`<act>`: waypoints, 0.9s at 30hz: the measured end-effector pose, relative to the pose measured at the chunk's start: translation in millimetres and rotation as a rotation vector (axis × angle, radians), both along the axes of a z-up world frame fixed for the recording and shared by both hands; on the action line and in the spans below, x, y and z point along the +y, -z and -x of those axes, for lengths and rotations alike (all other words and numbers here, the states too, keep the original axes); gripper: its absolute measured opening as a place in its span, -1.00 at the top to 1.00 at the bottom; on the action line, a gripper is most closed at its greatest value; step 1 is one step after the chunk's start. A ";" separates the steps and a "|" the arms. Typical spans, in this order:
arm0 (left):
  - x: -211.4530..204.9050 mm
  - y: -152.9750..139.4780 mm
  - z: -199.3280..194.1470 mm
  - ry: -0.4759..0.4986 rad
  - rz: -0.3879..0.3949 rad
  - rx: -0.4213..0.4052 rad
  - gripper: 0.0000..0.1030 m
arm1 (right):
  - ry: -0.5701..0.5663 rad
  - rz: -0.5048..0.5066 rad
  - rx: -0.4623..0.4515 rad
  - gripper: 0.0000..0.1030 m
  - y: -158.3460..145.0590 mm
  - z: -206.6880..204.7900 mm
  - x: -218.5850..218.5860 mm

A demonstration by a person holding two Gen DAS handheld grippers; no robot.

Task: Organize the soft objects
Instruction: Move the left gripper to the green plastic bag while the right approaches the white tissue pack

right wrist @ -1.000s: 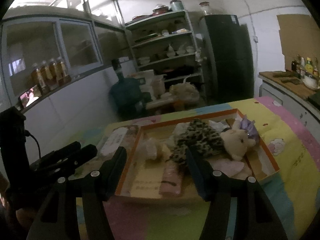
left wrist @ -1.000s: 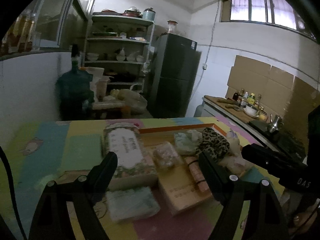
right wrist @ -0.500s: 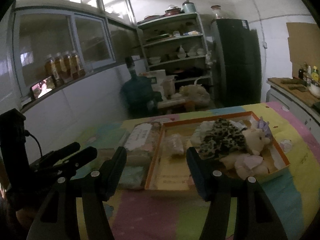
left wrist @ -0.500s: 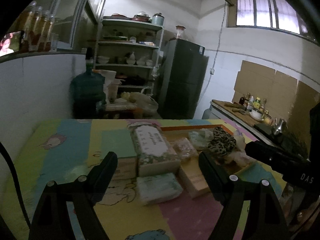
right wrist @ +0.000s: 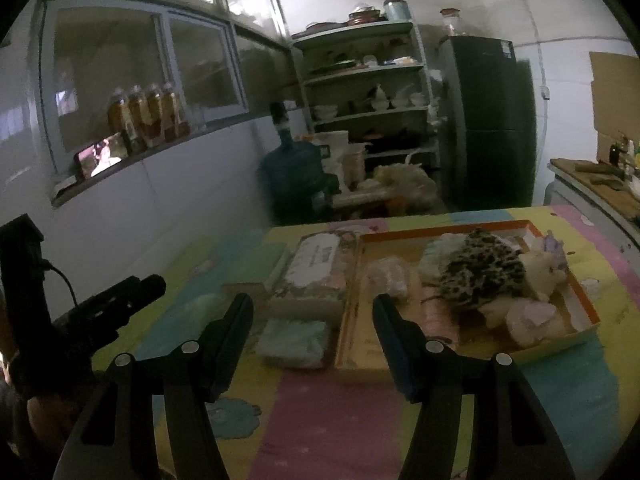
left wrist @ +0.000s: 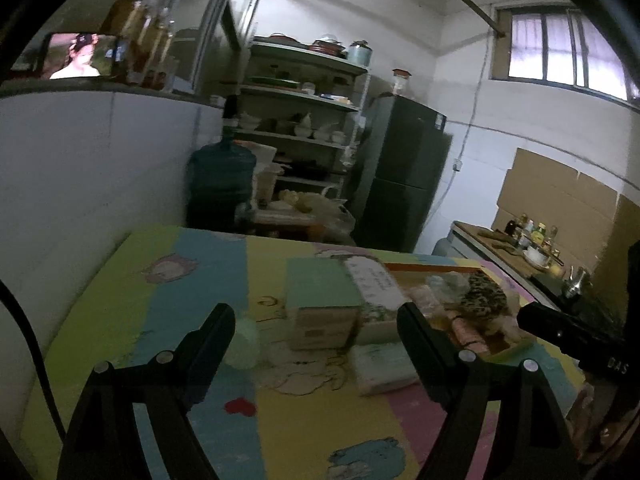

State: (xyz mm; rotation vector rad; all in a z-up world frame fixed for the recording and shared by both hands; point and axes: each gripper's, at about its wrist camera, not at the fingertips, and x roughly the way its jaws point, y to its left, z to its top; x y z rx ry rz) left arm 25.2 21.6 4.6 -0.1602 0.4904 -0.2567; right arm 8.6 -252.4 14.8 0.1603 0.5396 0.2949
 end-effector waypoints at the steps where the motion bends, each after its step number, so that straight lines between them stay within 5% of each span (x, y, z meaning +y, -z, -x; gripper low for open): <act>1: 3.6 1.1 0.0 -0.006 0.002 0.002 -0.61 | -0.007 0.004 0.004 -0.24 0.9 -1.7 3.8; 8: 33.7 11.4 -3.8 -0.027 -0.014 0.021 -0.61 | -0.058 0.021 0.046 -0.24 14.0 -14.0 27.0; 17: 27.7 37.5 -41.0 0.163 -0.144 0.099 -0.61 | -0.087 0.042 0.092 -0.24 28.3 -28.4 46.7; 27: 27.3 69.7 -91.2 0.126 -0.163 0.246 -0.61 | -0.083 0.057 0.119 -0.24 37.1 -38.2 48.8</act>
